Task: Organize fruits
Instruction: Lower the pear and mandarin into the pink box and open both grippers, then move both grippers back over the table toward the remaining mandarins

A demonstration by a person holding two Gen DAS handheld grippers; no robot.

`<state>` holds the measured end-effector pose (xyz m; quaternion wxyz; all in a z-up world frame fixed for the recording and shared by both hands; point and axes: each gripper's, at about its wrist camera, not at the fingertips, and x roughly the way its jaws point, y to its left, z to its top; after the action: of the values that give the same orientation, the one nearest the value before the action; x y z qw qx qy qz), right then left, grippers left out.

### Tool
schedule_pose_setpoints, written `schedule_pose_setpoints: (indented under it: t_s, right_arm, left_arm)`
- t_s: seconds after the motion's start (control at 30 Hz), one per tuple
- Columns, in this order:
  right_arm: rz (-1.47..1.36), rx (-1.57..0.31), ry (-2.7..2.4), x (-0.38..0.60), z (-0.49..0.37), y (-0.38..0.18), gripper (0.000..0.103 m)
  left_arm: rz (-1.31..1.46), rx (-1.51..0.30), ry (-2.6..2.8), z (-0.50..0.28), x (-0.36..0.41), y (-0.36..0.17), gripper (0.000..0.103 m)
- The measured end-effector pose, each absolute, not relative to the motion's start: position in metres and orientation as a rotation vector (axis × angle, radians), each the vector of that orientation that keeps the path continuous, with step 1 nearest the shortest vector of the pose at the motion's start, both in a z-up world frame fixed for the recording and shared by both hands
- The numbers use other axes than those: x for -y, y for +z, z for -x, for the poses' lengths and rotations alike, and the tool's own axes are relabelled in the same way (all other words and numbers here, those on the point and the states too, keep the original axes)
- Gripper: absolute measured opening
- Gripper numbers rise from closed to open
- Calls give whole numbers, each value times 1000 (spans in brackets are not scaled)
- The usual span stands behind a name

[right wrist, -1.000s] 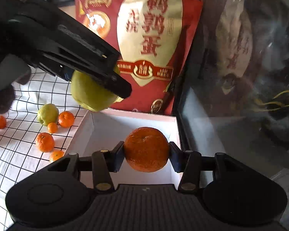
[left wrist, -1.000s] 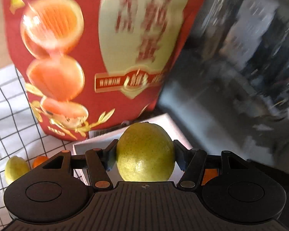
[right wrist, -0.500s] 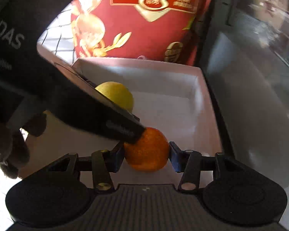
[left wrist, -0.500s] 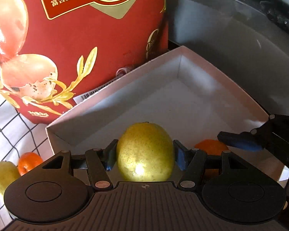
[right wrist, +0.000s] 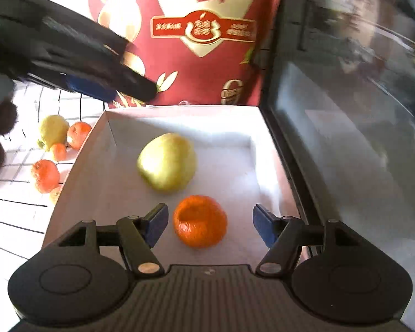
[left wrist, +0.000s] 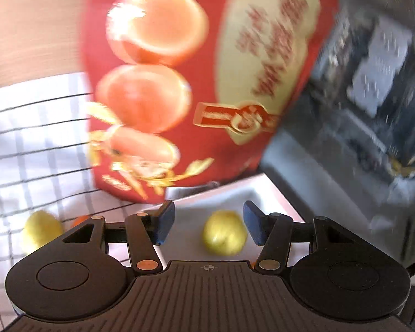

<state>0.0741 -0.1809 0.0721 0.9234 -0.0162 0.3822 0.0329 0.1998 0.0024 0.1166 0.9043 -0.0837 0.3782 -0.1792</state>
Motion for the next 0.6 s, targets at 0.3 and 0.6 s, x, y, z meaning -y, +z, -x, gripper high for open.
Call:
schedule_pose_setpoints:
  t_s: [0.3,0.6]
  right_arm:
    - [41,-646,79,187,0,91,69]
    - [95,-711,219,144,25,66,70]
  left_arm:
    - [296,-889,-297,-132,-74,64,60]
    - [256,-932,-297,-110,-58,48,60]
